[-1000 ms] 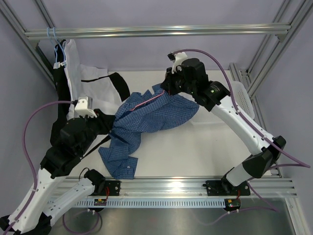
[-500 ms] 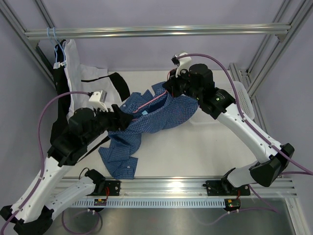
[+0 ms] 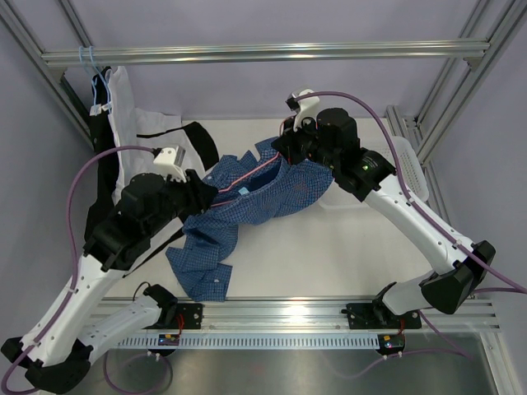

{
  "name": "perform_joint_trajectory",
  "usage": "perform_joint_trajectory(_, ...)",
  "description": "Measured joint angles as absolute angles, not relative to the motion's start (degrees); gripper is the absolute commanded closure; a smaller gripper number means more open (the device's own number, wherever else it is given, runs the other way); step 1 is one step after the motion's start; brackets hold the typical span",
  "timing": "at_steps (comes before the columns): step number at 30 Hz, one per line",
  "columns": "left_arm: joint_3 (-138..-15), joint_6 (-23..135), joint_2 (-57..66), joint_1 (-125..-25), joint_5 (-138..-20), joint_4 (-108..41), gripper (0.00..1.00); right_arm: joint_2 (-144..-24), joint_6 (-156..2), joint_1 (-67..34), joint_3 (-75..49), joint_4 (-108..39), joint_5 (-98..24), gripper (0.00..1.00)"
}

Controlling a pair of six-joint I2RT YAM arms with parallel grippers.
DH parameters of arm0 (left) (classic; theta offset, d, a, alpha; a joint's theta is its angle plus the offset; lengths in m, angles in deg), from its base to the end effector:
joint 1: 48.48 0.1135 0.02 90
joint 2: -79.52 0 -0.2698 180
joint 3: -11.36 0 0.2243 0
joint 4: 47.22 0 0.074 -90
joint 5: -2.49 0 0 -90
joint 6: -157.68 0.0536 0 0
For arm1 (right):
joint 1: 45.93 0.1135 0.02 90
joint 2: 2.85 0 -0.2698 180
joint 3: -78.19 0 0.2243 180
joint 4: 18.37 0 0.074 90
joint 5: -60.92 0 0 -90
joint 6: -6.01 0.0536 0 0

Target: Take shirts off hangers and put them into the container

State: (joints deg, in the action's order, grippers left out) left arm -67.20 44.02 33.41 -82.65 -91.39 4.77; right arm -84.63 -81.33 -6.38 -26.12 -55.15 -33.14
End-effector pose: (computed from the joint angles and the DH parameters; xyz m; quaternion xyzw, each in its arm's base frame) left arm 0.1198 -0.0770 0.3857 0.0553 0.8147 -0.2546 0.5180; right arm 0.2383 0.2017 0.4351 -0.2702 0.7415 0.2470 0.5623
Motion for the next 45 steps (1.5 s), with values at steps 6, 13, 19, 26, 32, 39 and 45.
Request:
perform_joint_trajectory(6, -66.94, 43.69, 35.62, -82.65, -92.5, 5.1, 0.89, -84.32, -81.26, -6.29, -25.25, -55.08, -33.14, 1.0)
perform_joint_trajectory(13, -64.62, 43.45, 37.87, -82.65, -94.51, 6.8, 1.0, -83.05, -81.05, -6.22, -24.41, -55.1, -32.94, 1.0)
perform_joint_trajectory(19, -61.61, 42.55, 42.68, -82.65, -96.35, 8.35, 1.0, -80.95, -79.63, -5.96, -24.41, -54.8, -32.68, 1.0)
perform_joint_trajectory(26, -57.65, 41.11, 46.52, -82.65, -97.27, 8.29, 0.49, -79.75, -77.66, -5.59, -24.46, -54.27, -34.8, 1.0)
perform_joint_trajectory(32, -56.38, 41.09, 49.56, -82.65, -101.42, 9.42, 0.08, -79.84, -76.24, -5.48, -24.52, -52.39, -40.02, 1.0)
perform_joint_trajectory(39, -65.28, 45.33, 46.74, -82.63, -104.68, 12.79, 0.04, -82.9, -75.52, -4.37, -25.25, -49.33, -42.62, 1.0)
perform_joint_trajectory(45, -71.11, 50.35, 44.82, -82.63, -104.61, 15.32, 0.01, -86.31, -73.42, -4.04, -27.45, -48.19, -44.83, 1.0)
